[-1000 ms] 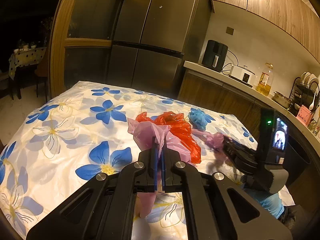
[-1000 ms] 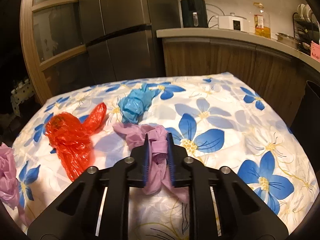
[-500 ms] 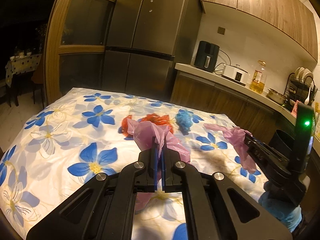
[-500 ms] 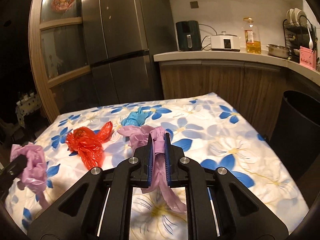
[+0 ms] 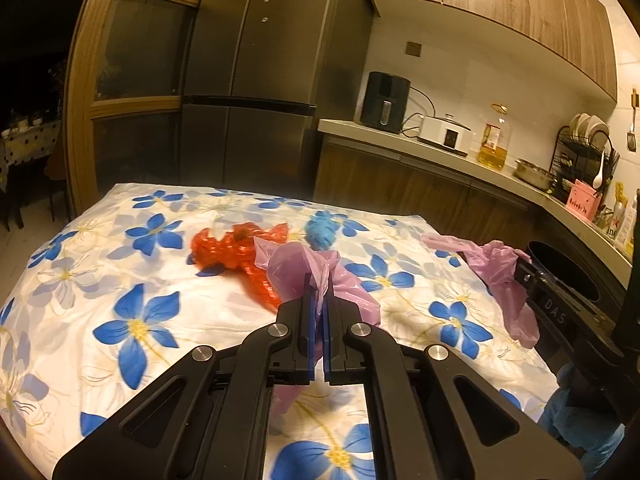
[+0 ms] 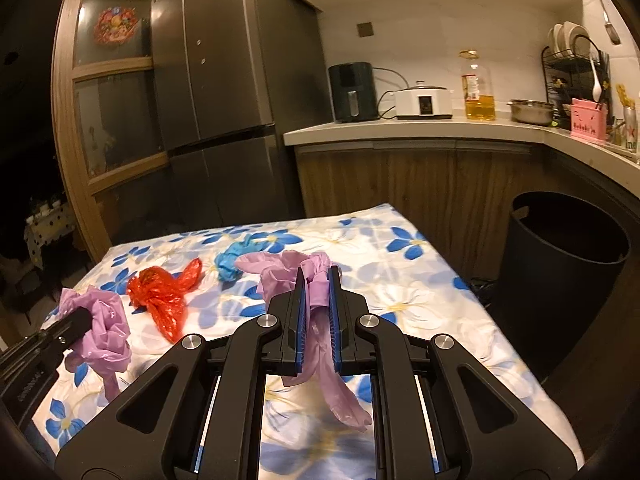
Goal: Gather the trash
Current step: 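Carry the purple bag and pink glove with both tools over the black bin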
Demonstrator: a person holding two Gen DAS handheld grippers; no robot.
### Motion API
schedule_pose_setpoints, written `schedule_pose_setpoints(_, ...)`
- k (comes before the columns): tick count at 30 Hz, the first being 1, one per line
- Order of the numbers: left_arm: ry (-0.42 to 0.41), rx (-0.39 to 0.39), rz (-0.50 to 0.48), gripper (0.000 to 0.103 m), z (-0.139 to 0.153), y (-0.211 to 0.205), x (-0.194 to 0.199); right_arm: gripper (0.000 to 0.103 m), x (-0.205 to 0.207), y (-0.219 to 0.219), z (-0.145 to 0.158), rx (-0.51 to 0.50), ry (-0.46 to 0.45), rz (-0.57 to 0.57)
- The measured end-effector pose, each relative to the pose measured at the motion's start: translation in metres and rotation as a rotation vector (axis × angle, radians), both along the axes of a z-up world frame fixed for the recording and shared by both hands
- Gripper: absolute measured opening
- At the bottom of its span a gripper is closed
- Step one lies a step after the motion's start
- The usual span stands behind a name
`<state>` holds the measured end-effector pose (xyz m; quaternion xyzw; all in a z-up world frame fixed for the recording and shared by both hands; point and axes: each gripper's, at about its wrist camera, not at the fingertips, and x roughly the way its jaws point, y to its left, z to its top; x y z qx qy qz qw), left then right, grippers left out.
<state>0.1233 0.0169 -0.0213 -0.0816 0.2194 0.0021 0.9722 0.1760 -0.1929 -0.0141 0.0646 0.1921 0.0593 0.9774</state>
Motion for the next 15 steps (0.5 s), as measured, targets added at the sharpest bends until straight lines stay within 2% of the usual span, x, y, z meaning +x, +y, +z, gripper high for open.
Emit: schedule_pose_setpoints(15,-0.005,0.049,-0.117,0.002,0.004,-0.081,0.022,0.009,-0.012,-0.076,0.006,0.028,-0.025,-0.109)
